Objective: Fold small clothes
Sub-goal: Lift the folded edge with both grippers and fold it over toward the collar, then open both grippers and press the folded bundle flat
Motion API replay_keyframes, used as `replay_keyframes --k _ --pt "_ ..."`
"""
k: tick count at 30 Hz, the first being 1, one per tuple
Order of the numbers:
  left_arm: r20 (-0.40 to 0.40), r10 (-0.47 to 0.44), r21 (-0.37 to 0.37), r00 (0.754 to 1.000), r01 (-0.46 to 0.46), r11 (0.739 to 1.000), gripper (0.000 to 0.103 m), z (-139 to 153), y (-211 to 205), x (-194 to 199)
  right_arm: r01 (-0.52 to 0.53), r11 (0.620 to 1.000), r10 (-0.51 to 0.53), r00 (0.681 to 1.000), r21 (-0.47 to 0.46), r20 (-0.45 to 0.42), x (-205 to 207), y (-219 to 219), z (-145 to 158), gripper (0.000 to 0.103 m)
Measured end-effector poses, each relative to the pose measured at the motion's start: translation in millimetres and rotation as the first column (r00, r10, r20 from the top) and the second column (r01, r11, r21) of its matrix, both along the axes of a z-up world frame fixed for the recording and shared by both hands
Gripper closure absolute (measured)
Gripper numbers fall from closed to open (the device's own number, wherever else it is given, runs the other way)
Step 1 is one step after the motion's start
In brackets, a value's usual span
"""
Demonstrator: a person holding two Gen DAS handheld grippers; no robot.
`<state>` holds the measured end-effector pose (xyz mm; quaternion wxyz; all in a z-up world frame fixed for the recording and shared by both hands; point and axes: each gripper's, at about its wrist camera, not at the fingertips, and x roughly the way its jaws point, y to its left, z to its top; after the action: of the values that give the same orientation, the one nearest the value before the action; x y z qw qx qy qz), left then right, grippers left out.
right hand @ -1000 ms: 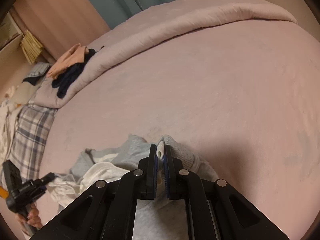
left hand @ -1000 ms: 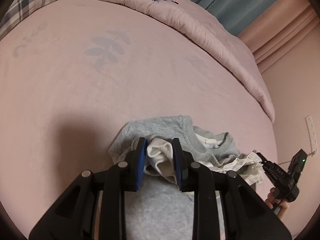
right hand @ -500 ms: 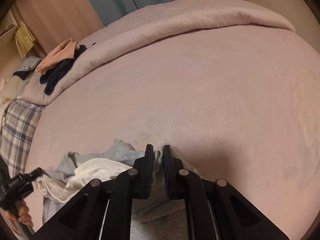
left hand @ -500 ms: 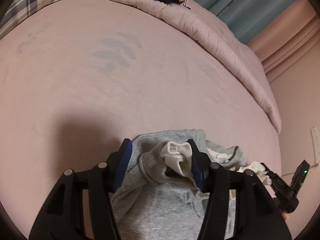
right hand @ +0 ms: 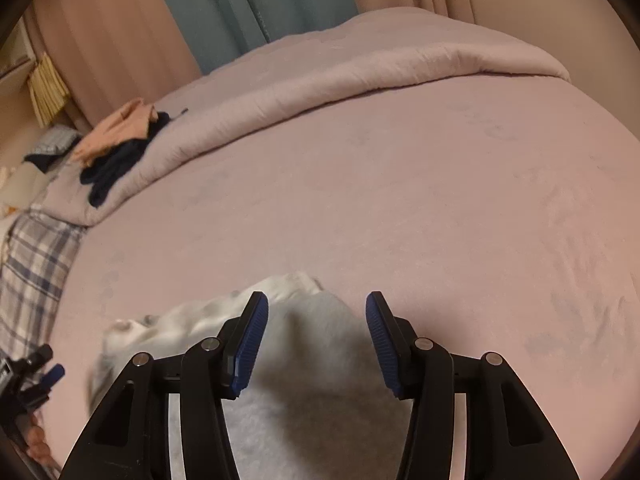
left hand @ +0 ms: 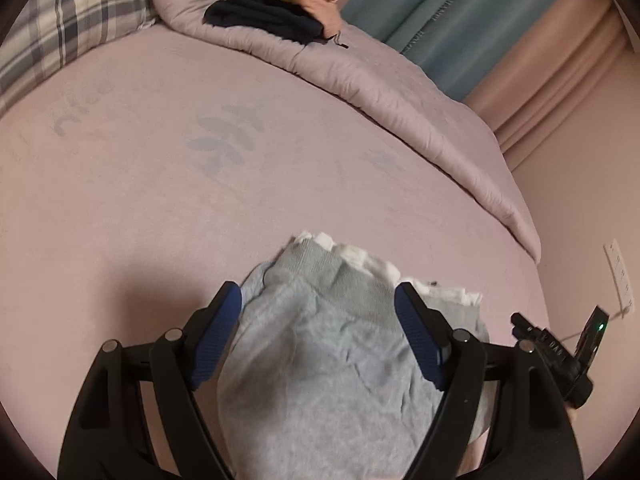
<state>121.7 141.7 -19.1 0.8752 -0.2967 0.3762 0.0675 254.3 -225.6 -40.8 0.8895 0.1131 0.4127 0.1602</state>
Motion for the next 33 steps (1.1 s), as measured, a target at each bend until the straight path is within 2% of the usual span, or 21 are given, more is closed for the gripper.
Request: replay_keyframes --k 4,8,12,16,21,33 --pt "-0.032 -0.02 0.007 0.999 0.02 1.0 0.019 -8.4 -7.6 -11.8 -0.006 1.0 0.005 1.0 -0.028 -0.004 -14.3 -7.4 -2.5 0.046" --pt "-0.087 -0.03 0.019 0.996 0.032 0.999 0.018 -28.6 -18.1 -23.5 0.005 0.999 -0.006 1.0 -0.053 -0.021 -29.4 -12.5 -8.3 0.035" --pt "-0.135 -0.064 -0.006 0.989 0.064 0.998 0.018 -48.5 -30.4 -33.4 0.009 0.999 -0.012 0.999 -0.053 -0.05 -47.0 -17.2 -18.3 0.033" --pt "-0.172 -0.078 -0.03 0.982 0.074 0.997 0.018 -63.8 -39.3 -46.1 0.008 0.997 -0.013 0.998 -0.074 -0.065 -64.0 -20.1 -27.5 0.026" --pt "-0.188 -0.071 -0.038 0.98 0.065 0.997 0.017 -71.1 -42.7 -60.3 0.015 0.997 -0.022 0.996 -0.081 -0.086 -77.5 -26.6 -35.4 0.026" --pt "-0.227 -0.083 -0.06 0.97 0.071 0.996 0.017 -92.4 -52.4 -70.0 0.047 0.999 -0.045 0.982 0.006 -0.181 -96.4 -40.6 -61.0 0.026"
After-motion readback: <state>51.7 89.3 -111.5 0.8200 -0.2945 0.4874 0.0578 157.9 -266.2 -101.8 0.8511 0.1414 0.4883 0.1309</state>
